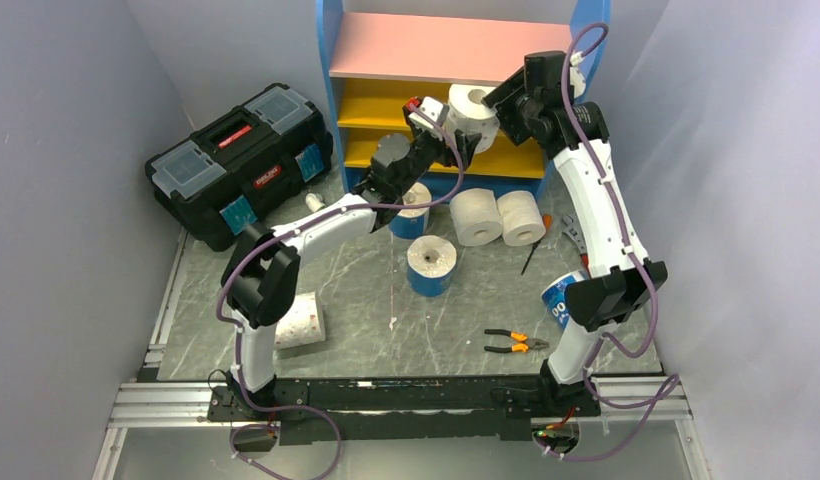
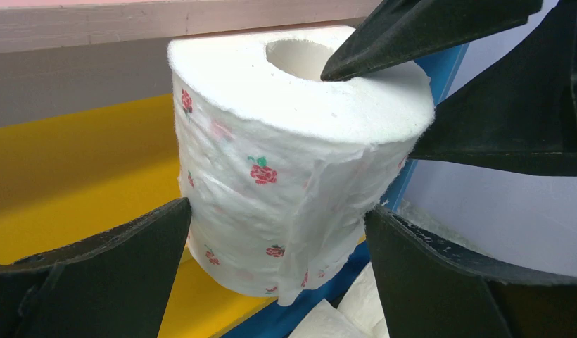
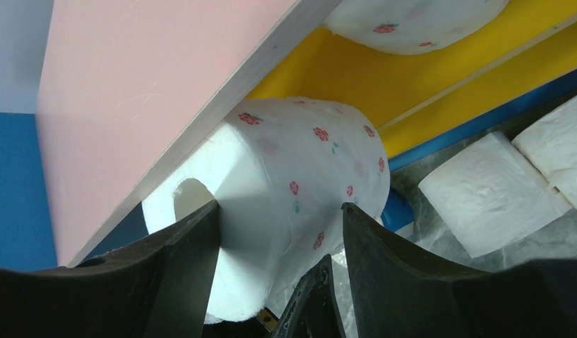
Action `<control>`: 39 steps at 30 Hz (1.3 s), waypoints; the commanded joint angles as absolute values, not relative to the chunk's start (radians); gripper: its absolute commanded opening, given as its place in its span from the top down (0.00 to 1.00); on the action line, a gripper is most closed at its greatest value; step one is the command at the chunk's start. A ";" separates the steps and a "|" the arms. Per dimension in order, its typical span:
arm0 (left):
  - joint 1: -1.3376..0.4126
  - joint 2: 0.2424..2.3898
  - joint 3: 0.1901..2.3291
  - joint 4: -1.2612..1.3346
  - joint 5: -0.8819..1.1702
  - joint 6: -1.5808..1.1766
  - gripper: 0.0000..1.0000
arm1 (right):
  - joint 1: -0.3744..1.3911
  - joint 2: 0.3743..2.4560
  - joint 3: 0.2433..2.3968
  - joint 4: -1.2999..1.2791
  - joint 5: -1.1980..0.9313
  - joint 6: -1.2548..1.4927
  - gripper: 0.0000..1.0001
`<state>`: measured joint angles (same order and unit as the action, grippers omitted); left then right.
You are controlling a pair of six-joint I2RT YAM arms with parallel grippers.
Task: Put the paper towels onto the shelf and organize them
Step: Place the paper towel on the shelf.
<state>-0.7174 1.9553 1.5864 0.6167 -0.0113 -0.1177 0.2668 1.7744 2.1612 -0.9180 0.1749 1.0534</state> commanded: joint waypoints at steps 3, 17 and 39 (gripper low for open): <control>-0.692 1.964 1.651 0.657 -0.049 -0.127 0.01 | 0.246 1.663 2.102 -0.914 0.178 1.034 0.35; -0.681 1.992 1.716 0.645 -0.049 -0.129 0.01 | 0.233 1.577 2.038 -0.879 0.157 1.002 0.26; -0.664 2.022 1.704 0.704 -0.021 -0.154 0.01 | 0.236 0.906 1.088 -0.305 0.016 0.845 0.20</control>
<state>-0.6708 2.0060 1.6726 0.6395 -0.0284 -0.1276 0.2363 0.9791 1.2133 -0.4805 0.0582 0.8917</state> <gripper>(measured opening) 0.990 0.795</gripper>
